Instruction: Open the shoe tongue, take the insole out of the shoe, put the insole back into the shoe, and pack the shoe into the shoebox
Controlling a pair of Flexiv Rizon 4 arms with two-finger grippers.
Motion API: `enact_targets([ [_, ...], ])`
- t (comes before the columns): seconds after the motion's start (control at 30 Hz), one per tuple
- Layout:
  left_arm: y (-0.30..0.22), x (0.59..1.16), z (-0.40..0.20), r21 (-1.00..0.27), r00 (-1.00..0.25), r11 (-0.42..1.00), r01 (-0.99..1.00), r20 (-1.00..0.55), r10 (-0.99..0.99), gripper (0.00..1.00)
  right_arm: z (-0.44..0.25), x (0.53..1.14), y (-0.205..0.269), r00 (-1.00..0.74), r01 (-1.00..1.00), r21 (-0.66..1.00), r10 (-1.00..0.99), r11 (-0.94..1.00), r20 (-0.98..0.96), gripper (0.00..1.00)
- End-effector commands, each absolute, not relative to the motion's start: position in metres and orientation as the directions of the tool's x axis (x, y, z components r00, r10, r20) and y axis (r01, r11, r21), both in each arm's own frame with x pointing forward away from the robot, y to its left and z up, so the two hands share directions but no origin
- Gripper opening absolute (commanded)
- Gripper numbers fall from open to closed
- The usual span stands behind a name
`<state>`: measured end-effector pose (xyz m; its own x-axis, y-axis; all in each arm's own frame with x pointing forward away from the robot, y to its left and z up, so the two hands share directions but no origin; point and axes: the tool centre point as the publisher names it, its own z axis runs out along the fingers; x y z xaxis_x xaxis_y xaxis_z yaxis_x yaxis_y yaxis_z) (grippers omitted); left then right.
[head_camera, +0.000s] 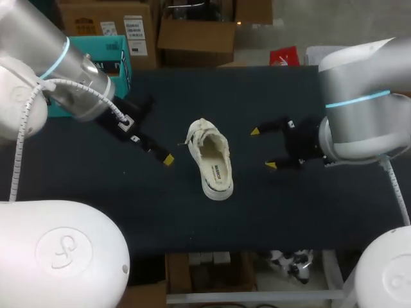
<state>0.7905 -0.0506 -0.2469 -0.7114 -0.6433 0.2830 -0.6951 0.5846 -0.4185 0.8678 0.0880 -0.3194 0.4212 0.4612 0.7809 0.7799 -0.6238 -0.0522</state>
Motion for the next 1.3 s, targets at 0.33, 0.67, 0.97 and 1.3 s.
enact_targets([
  [0.33,-0.081,0.779,-0.270,-0.380,-0.639,0.529,-0.759,0.275,-0.718,1.00,-0.311,0.879,0.061,0.335,0.731,-0.642,0.698,0.232,0.633,1.00],
  [0.67,-0.100,0.777,-0.288,-0.325,-0.541,0.451,-0.831,0.289,-0.790,1.00,-0.314,0.882,0.034,0.266,0.735,-0.644,0.782,0.213,0.563,1.00],
  [0.97,-0.113,0.785,-0.303,-0.274,-0.437,0.363,-0.890,0.292,-0.851,1.00,-0.319,0.878,0.015,0.058,0.800,-0.547,0.877,0.245,0.478,1.00],
  [1.3,-0.125,0.808,-0.310,-0.257,-0.359,0.289,-0.922,0.288,-0.888,1.00,-0.322,0.863,0.002,-0.165,0.854,-0.390,0.890,0.345,0.425,1.00],
])
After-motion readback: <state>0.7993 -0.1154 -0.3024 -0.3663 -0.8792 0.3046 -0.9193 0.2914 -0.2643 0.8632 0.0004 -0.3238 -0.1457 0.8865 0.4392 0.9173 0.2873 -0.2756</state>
